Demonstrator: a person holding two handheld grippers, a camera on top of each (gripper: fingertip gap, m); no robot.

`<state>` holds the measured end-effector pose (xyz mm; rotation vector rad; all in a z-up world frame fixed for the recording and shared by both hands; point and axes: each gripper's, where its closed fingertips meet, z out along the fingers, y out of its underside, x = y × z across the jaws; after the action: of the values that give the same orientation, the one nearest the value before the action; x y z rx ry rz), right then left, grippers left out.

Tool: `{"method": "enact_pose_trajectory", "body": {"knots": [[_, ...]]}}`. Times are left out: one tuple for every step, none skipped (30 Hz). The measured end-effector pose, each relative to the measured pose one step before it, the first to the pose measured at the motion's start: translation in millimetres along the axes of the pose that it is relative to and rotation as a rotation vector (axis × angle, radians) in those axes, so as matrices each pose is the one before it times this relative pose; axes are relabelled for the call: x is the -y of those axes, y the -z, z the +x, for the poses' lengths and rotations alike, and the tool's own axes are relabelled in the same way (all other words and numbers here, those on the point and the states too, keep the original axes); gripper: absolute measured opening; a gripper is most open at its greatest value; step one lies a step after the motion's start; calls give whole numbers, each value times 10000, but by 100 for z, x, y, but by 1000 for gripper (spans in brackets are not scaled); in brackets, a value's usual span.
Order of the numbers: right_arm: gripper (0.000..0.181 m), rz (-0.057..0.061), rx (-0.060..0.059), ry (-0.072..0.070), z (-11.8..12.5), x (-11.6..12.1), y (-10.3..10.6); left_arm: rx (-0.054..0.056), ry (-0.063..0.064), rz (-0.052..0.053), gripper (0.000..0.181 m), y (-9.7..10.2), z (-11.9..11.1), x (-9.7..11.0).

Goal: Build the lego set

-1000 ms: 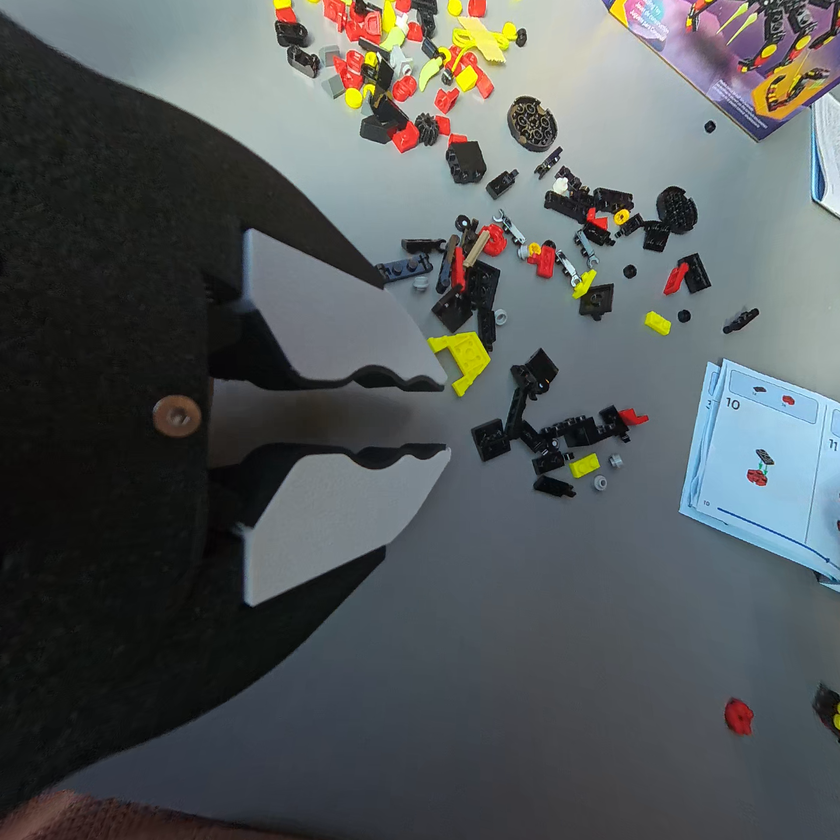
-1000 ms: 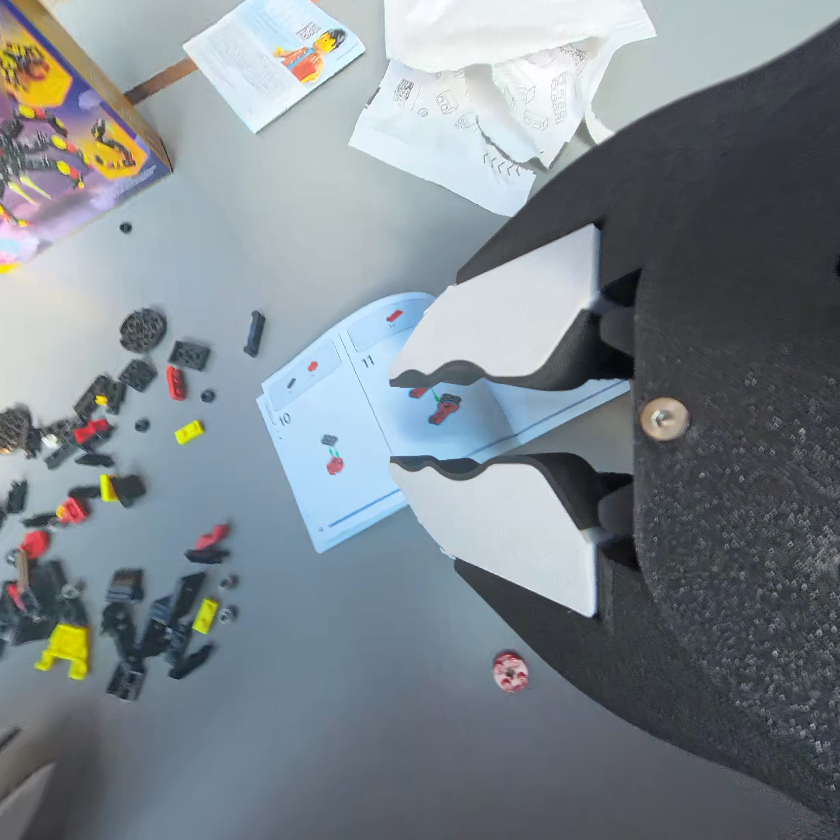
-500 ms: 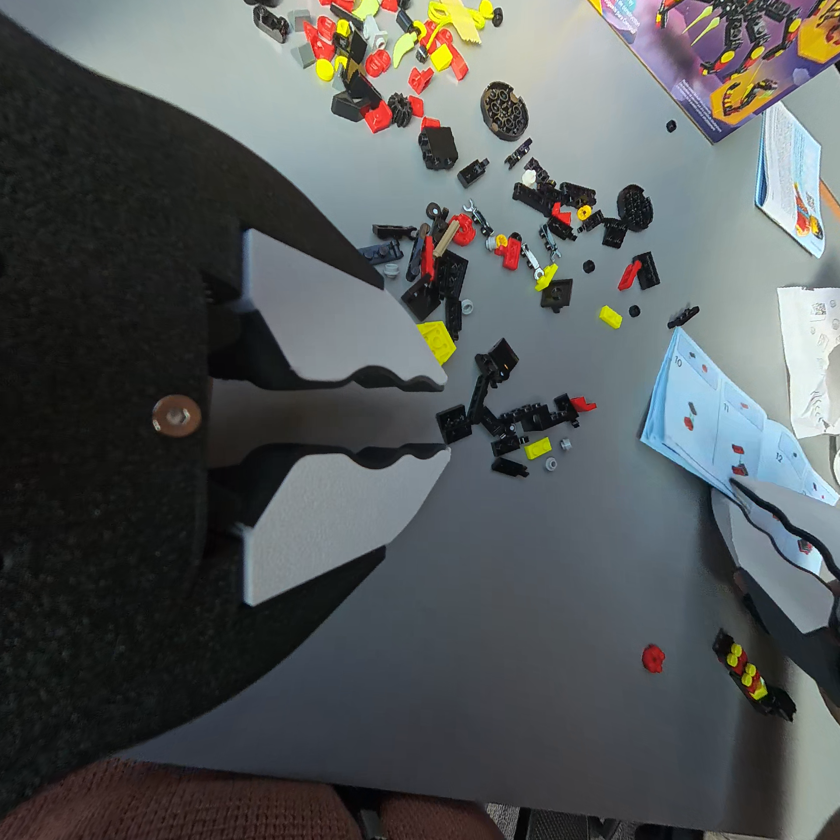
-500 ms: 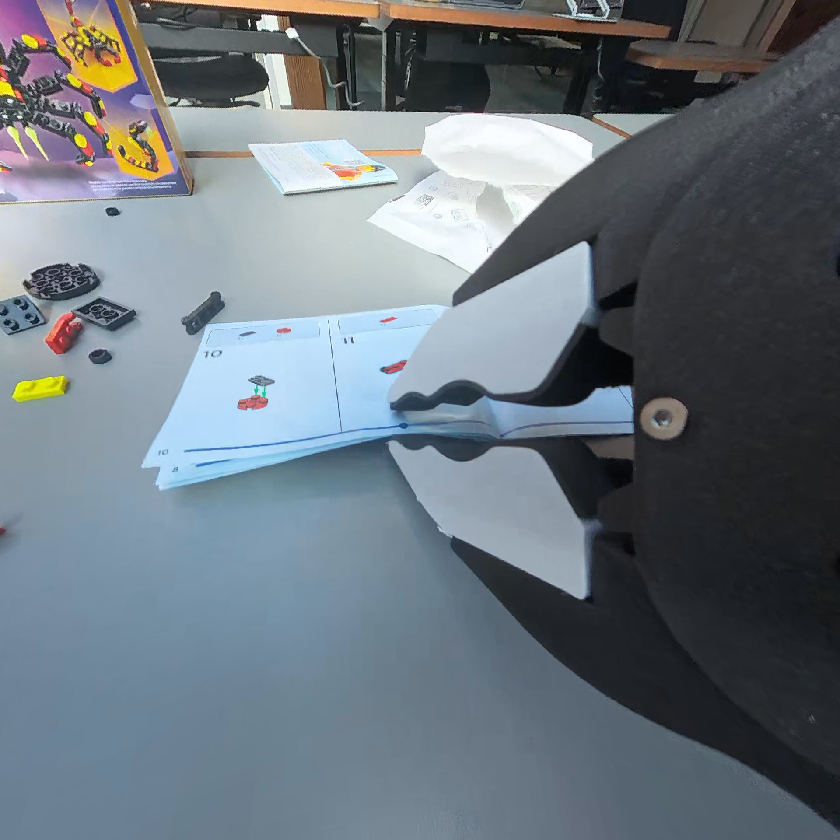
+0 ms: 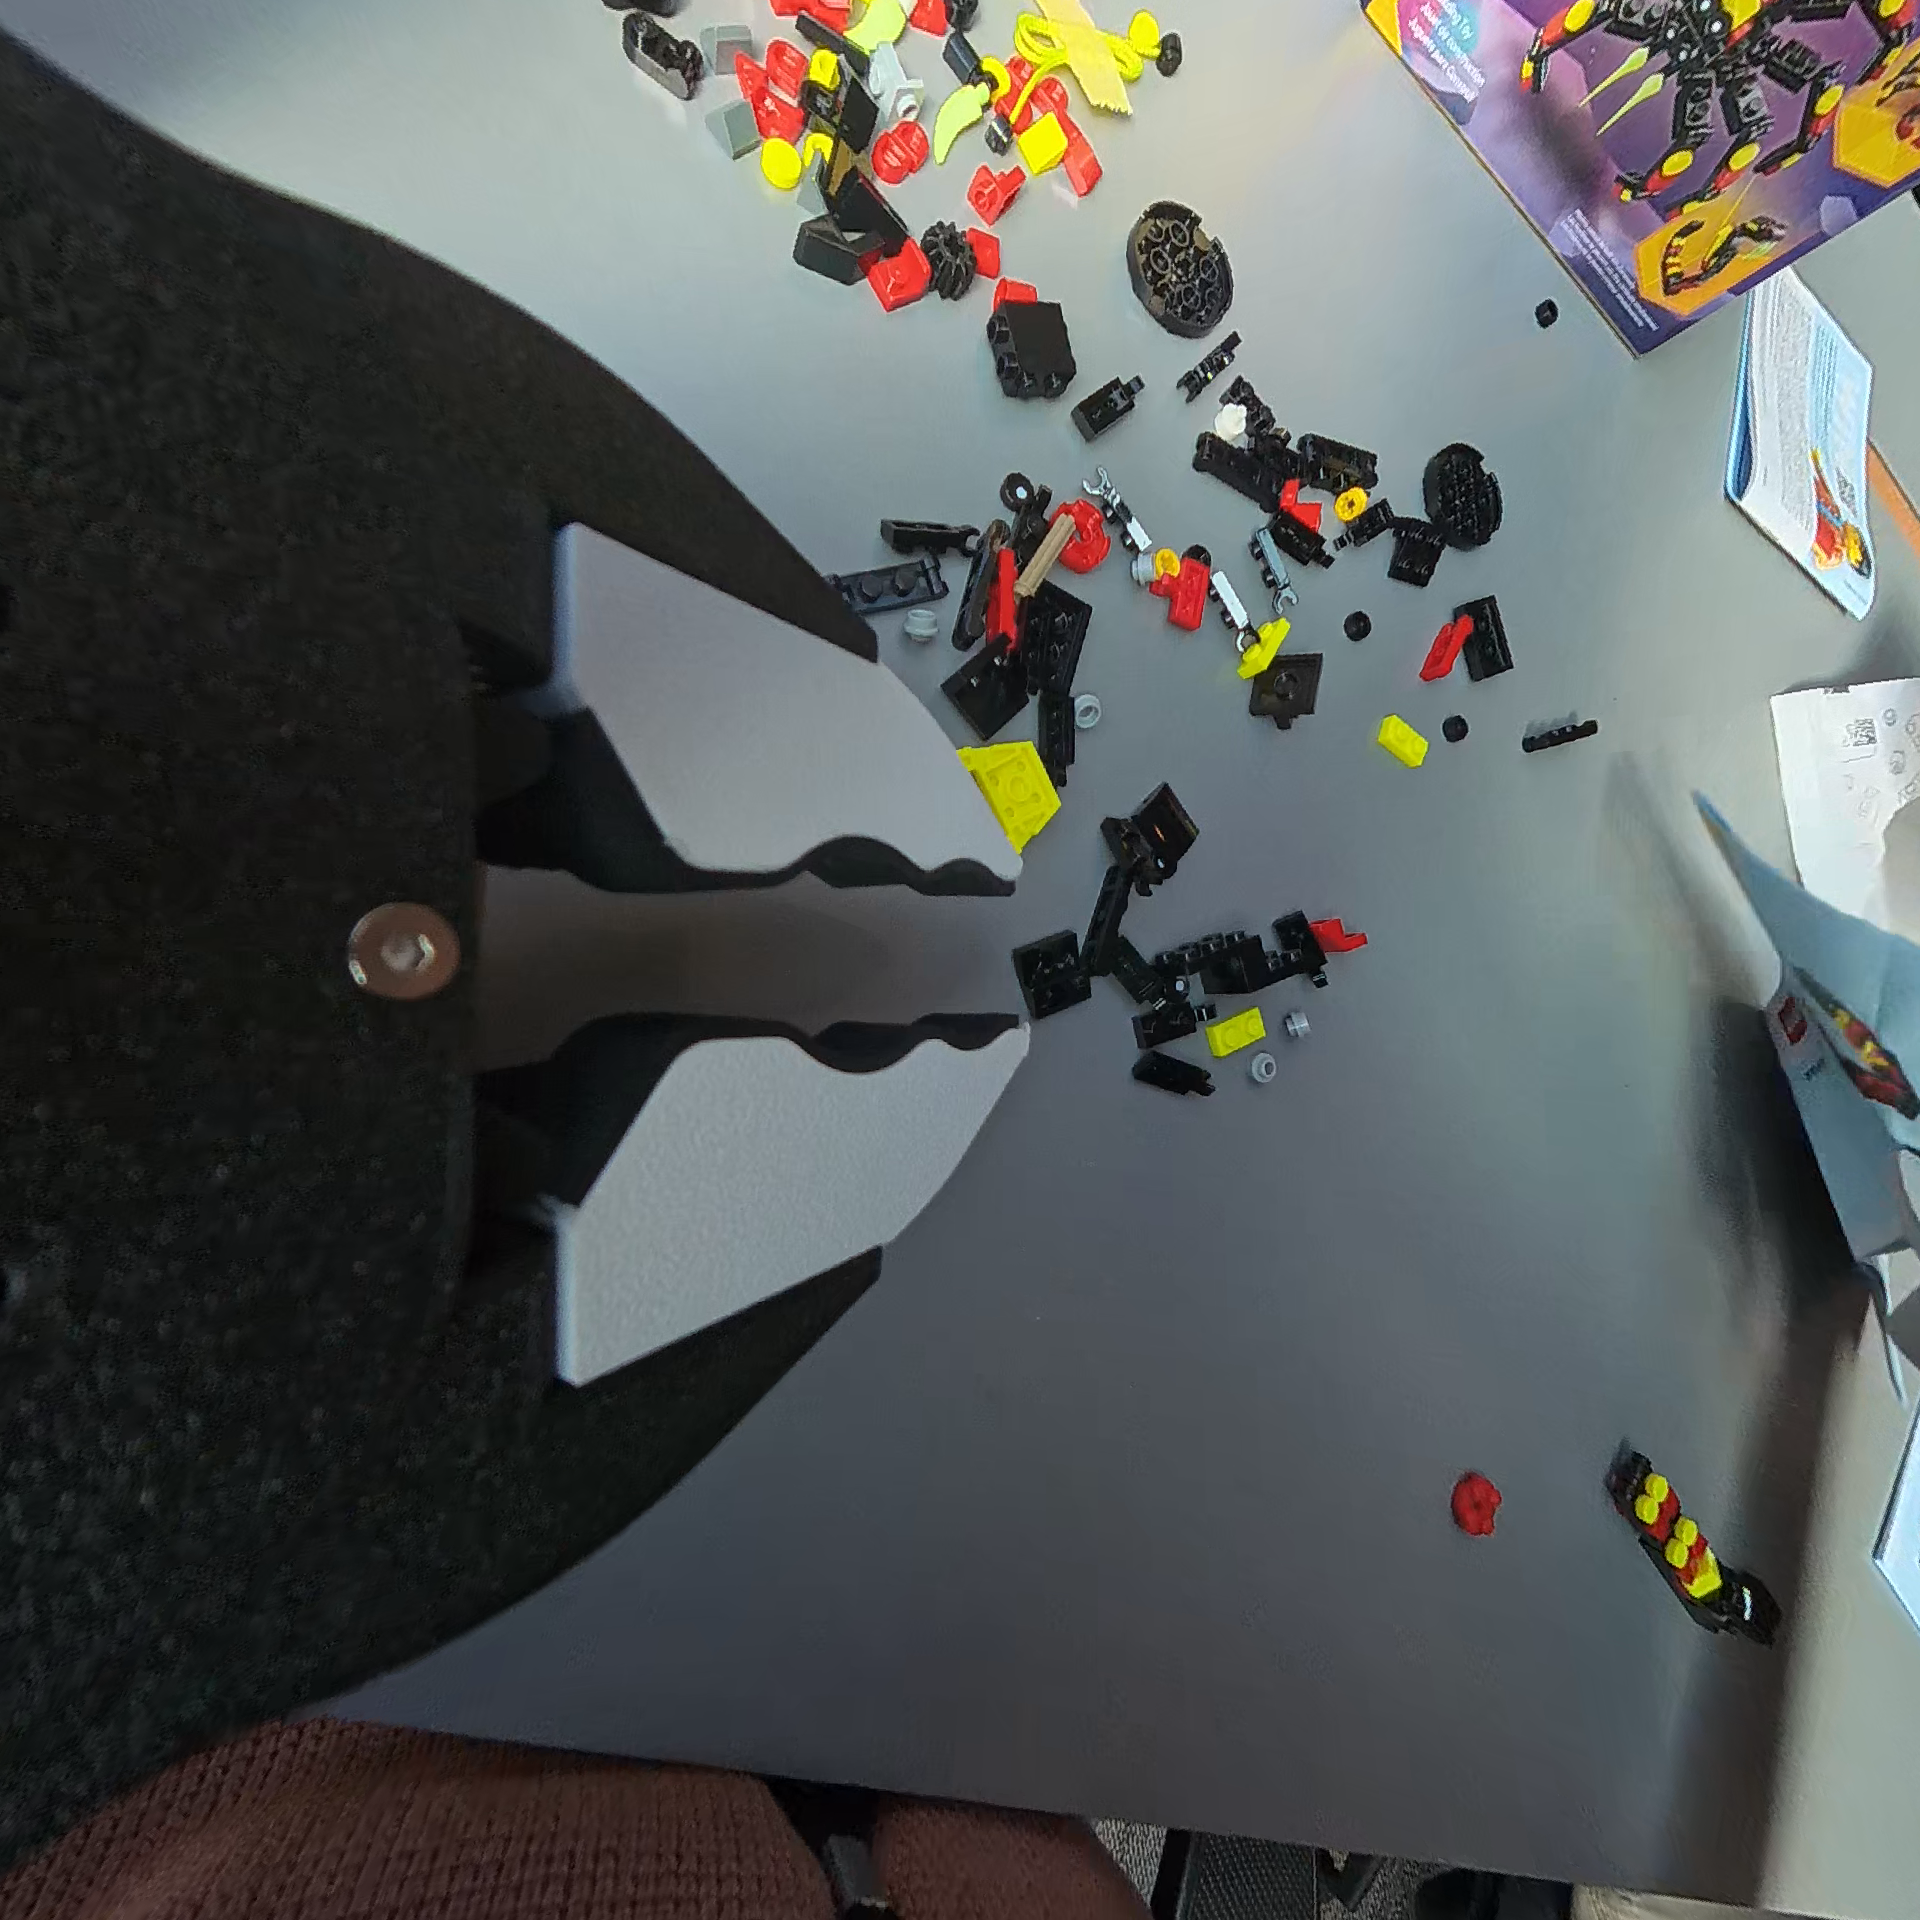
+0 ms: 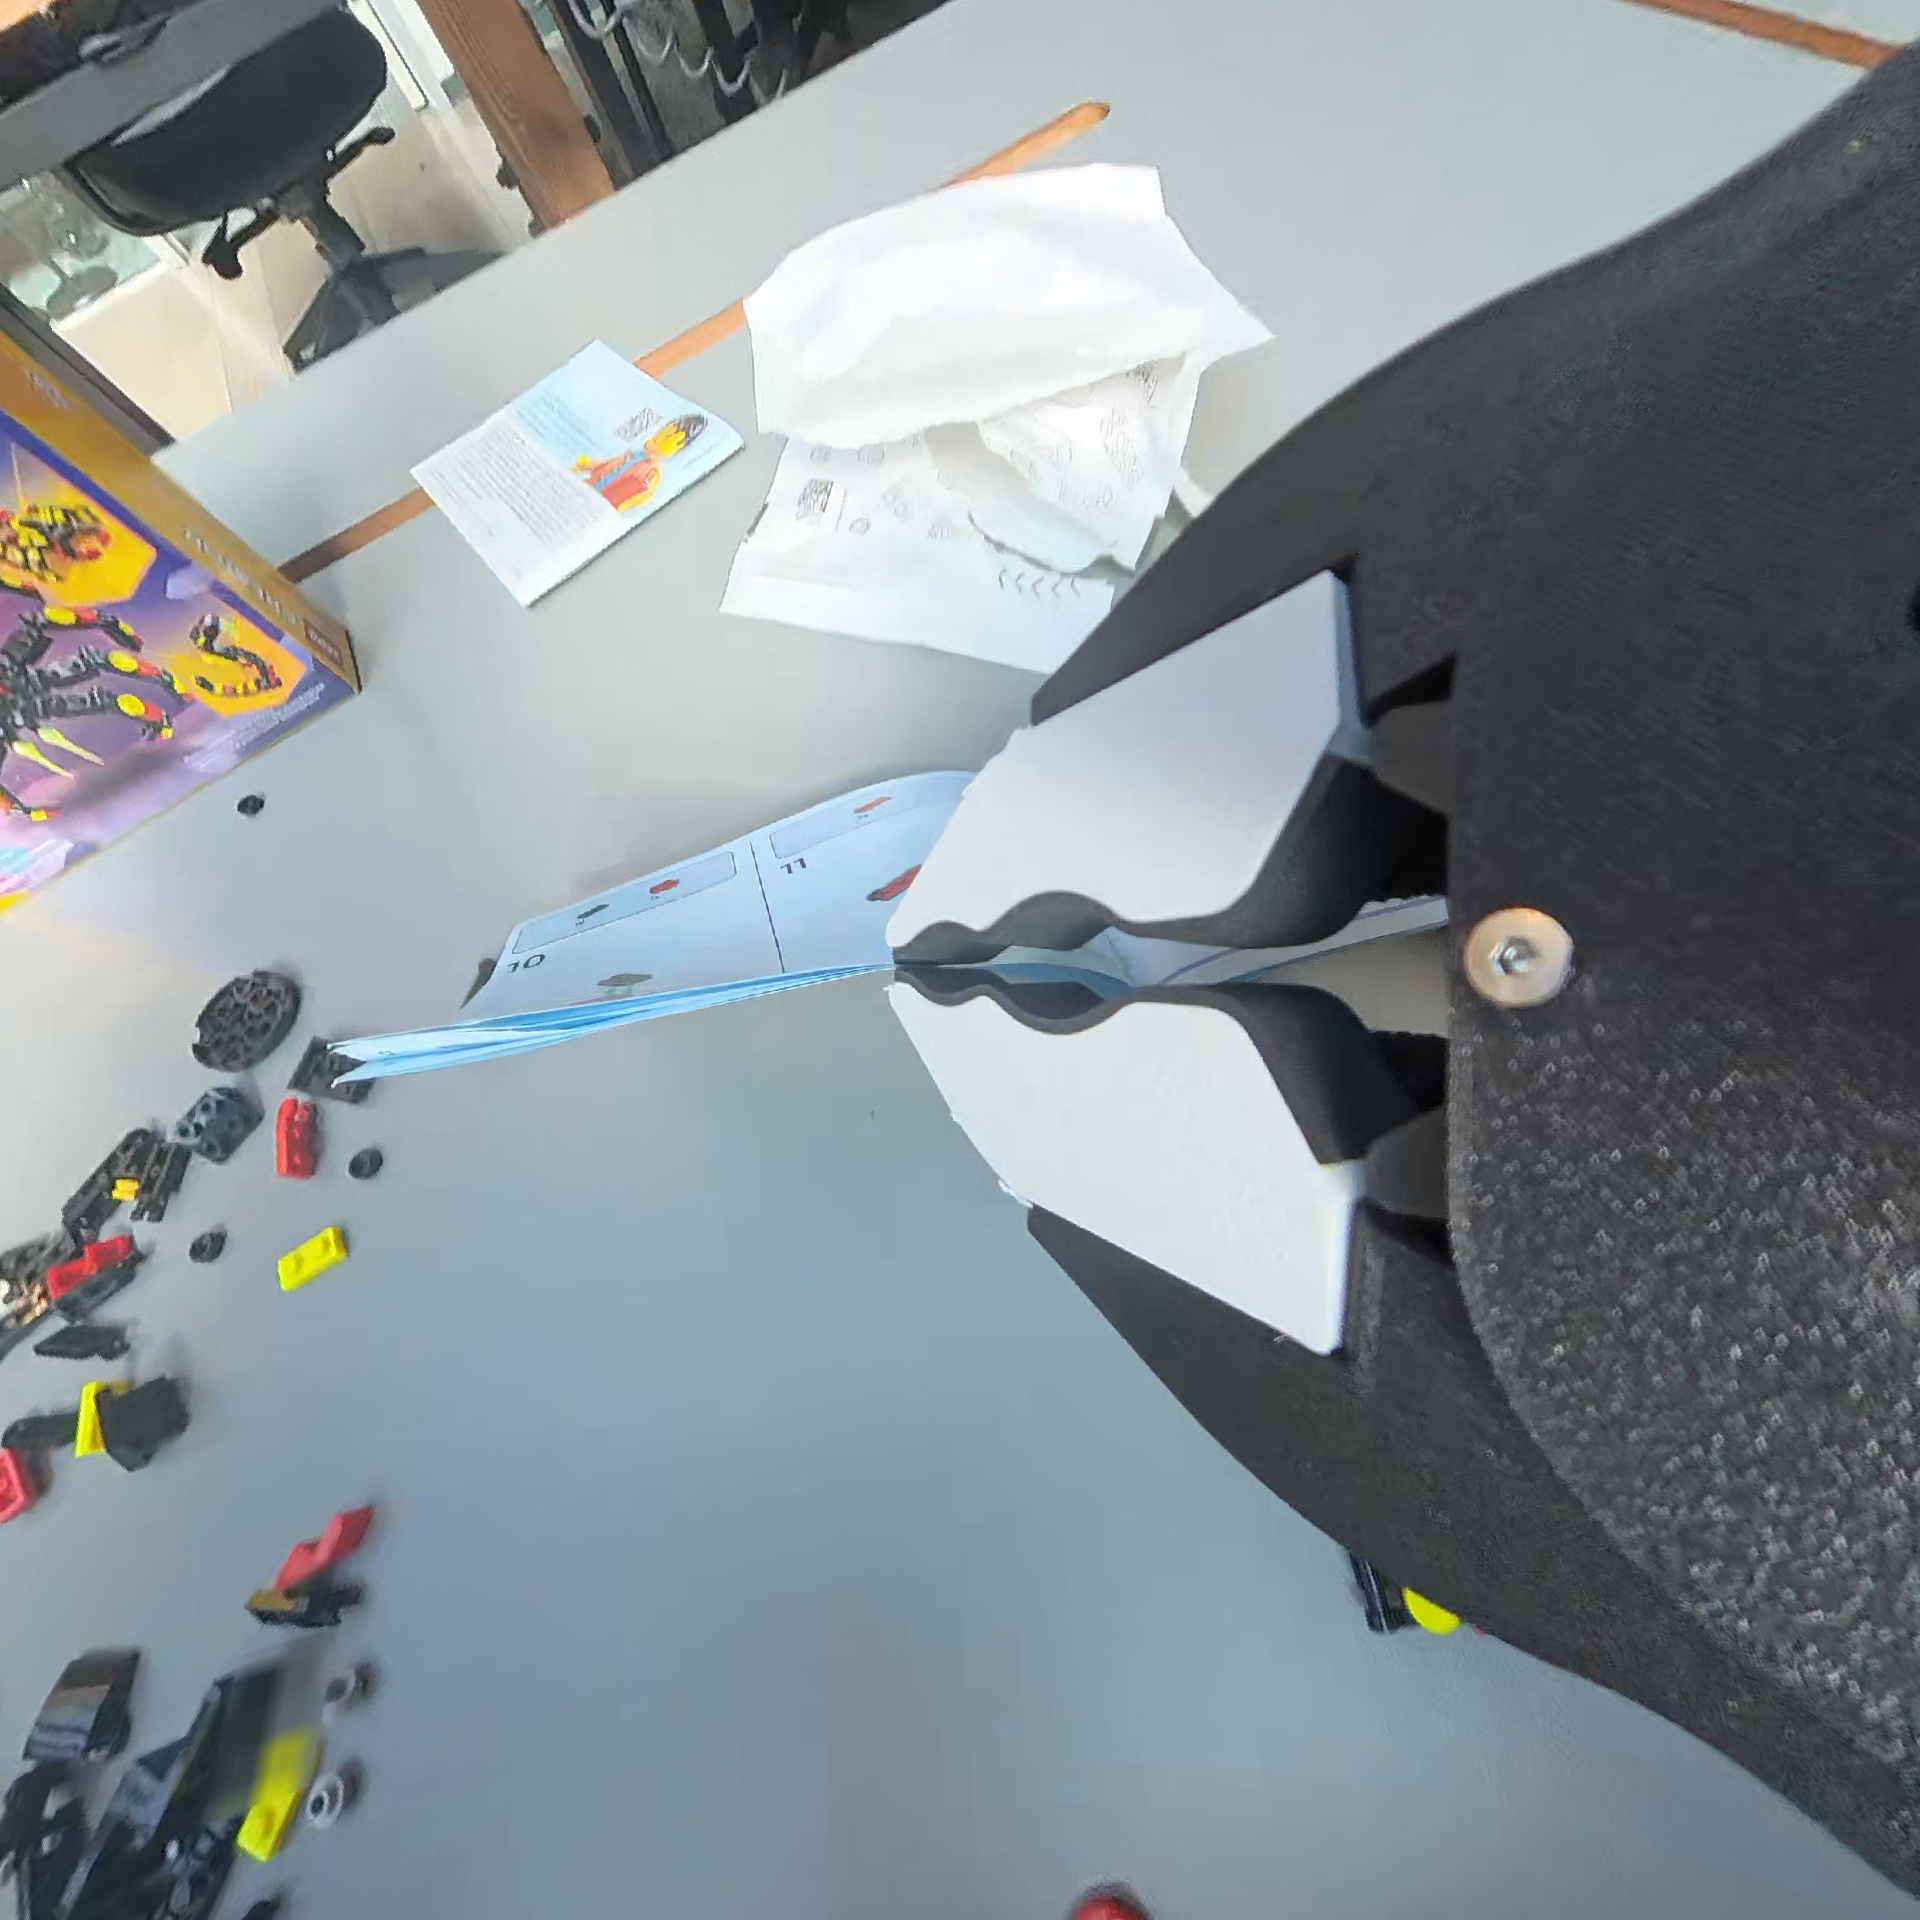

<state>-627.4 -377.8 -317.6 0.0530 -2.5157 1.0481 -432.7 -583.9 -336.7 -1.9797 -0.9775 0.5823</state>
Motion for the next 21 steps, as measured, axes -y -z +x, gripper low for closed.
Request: {"method": "enact_pose_trajectory", "body": {"knots": [[0, -103, 452, -34, -1009, -208, -110, 16, -8, 11, 21, -4, -42, -1], [1, -199, 565, -112, -1106, -428, -182, -5, 5, 10, 21, -7, 2, -23], [4, -159, 422, -181, -826, -421, -188, -20, 17, 7, 21, 6, 19, -47], [13, -47, 380, -210, -700, -277, -94, -22, 18, 7, 21, 9, 35, -72], [21, 103, 375, -232, -608, 45, 68, -20, 16, 15, 21, 27, 27, -77], [22, 306, 362, -194, -546, 504, 246, -16, 16, 23, 21, 47, 4, -48], [22, 466, 361, -156, -533, 948, 363, -10, 20, 34, 21, 55, -18, -32], [23, 471, 342, -125, -454, 1171, 311, 6, 22, 60, 21, 66, -68, 30], [22, 338, 55, -51, 39, 1175, 159, 28, 19, 91, 21, 66, -109, 69], [20, 182, -180, 41, 483, 1113, -24, 32, 13, 112, 21, 33, -132, 97], [17, 114, -257, 46, 746, 1105, -235, 29, 7, 119, 21, 8, -143, 108], [14, 85, -217, -44, 843, 1082, -503, 35, -11, 119, 21, -52, -139, 110], [12, -124, -103, -93, 813, 719, -848, 47, -44, 103, 21, -75, -137, 88], [10, -449, -176, 5, 980, 151, -1146, 104, -98, 78, 21, -84, -187, 74], [7, -614, -434, 147, 1366, -237, -1373, 192, -181, 57, 21, -82, -249, 53], [3, -723, -324, 158, 1185, -522, -1525, 202, -251, 40, 21, -62, -224, 40], [1, -718, -15, 40, 721, -540, -1591, 166, -277, 25, 21, -83, -151, 50], [0, -433, 153, 14, 394, -158, -1459, 147, -285, 10, 21, -99, -110, 35], [0, -201, 134, 48, 294, 154, -1266, 87, -282, -19, 20, -108, -30, 21], [0, -214, 105, -8, 228, 144, -1085, 12, -252, -67, 20, -136, 46, -46], [0, -311, 109, 73, 90, 37, -950, 12, -196, -95, 20, -120, 0, -84]]}}
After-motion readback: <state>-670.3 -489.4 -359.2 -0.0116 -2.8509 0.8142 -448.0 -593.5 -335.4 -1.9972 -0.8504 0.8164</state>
